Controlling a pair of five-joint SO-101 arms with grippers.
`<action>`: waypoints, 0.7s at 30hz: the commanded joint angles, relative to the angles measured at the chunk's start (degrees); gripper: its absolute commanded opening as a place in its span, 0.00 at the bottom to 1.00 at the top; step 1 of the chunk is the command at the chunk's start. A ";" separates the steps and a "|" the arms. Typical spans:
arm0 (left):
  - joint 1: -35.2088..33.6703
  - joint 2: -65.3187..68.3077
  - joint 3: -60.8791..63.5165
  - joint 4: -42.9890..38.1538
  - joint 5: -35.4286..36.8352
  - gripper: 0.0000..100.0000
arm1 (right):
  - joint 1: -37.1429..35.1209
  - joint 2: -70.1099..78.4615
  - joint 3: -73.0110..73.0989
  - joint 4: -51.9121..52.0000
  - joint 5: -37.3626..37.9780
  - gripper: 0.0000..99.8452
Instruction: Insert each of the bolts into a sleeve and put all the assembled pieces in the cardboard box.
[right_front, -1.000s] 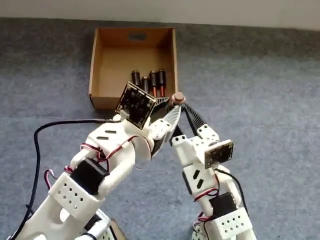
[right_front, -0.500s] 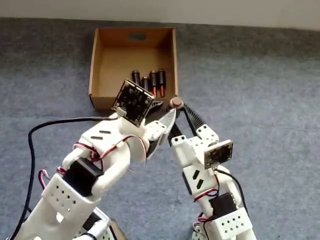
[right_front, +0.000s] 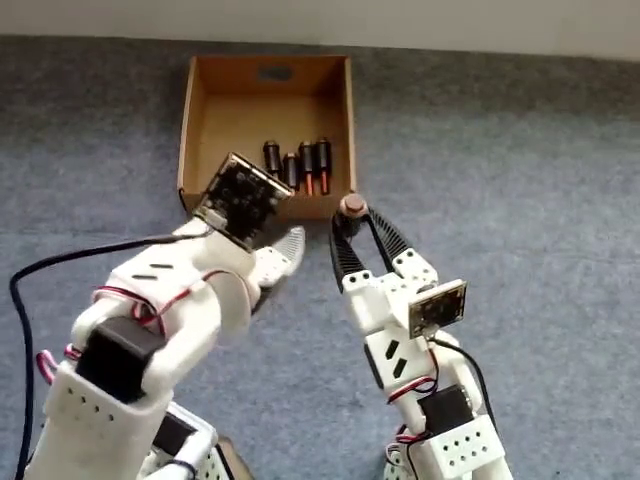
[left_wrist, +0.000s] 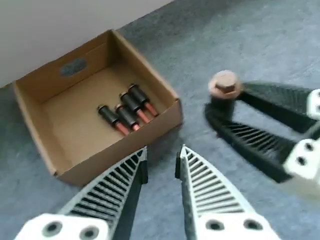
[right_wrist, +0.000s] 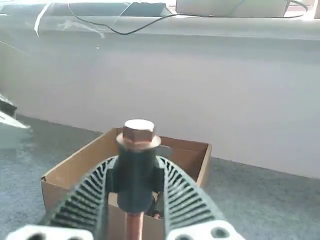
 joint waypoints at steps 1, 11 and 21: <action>-14.11 -0.84 2.77 3.96 -1.41 0.04 | -0.13 -0.48 -3.82 3.65 0.35 0.01; -40.48 -0.40 38.20 -15.82 -1.67 0.01 | -0.22 0.84 -22.90 19.65 0.26 0.01; -39.96 -0.40 51.21 -29.98 -1.14 0.01 | -0.31 36.26 -55.34 34.95 -2.64 0.01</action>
